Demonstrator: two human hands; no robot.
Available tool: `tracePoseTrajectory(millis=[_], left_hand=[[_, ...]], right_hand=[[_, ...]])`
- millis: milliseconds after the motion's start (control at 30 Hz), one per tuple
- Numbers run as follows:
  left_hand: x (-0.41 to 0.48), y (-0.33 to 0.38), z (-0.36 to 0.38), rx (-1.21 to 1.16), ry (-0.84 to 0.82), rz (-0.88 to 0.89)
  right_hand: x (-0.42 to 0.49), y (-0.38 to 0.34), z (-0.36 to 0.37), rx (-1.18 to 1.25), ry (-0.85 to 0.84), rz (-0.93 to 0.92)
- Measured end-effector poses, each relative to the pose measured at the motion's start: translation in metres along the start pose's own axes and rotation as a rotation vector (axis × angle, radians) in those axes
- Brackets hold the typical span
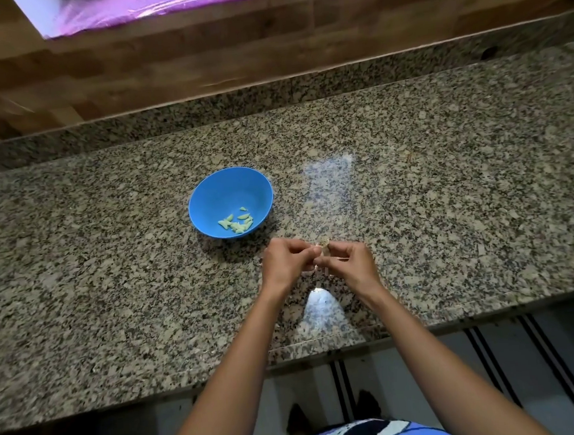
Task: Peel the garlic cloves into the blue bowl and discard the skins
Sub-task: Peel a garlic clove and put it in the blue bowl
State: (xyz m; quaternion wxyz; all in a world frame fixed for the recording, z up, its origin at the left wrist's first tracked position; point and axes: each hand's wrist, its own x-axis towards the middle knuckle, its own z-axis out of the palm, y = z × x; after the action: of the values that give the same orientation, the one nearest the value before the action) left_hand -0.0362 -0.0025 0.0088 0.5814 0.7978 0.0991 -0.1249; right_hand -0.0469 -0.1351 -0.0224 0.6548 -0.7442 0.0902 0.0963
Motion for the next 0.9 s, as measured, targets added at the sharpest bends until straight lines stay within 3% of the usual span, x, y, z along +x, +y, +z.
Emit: tracePoseTrajectory(millis=[133,233,300,367,433,500,600,667,733,800,900], left_hand=[[-0.004,-0.004,0.005,0.167,0.124,0.104],[-0.001,-0.006,-0.004,-0.298,0.014,-0.098],[0.002,-0.014,-0.014,-0.46,0.005,-0.247],[0.005,-0.029,-0.021,-0.25,0.091,-0.223],[0.006,-0.04,-0.025,0.194,0.143,-0.056],[0.004,-0.042,-0.025,0.549,0.12,0.083],[-0.002,-0.042,-0.017,0.605,0.057,0.141],[-0.005,-0.045,-0.013,0.547,0.072,0.142],[-0.004,-0.045,-0.014,0.507,0.132,0.106],[0.001,-0.043,-0.015,0.532,0.154,0.045],[0.007,-0.036,-0.015,0.492,-0.036,-0.11]], right_hand=[[0.0,0.0,0.005,-0.054,0.047,-0.026],[0.003,-0.004,0.006,0.055,0.022,0.017],[0.005,-0.003,0.003,-0.089,0.05,0.004],[0.006,0.004,-0.006,-0.441,0.122,-0.033],[0.007,0.013,-0.015,-0.746,0.192,-0.053],[0.007,0.018,-0.021,-0.86,0.23,-0.044],[0.006,0.018,-0.023,-0.942,0.209,-0.011],[0.001,0.014,-0.019,-1.017,0.294,-0.052],[-0.005,0.009,-0.009,-0.913,0.425,-0.231],[-0.012,0.005,0.005,-0.661,0.346,-0.299],[-0.016,0.003,0.023,-0.375,0.142,-0.047]])
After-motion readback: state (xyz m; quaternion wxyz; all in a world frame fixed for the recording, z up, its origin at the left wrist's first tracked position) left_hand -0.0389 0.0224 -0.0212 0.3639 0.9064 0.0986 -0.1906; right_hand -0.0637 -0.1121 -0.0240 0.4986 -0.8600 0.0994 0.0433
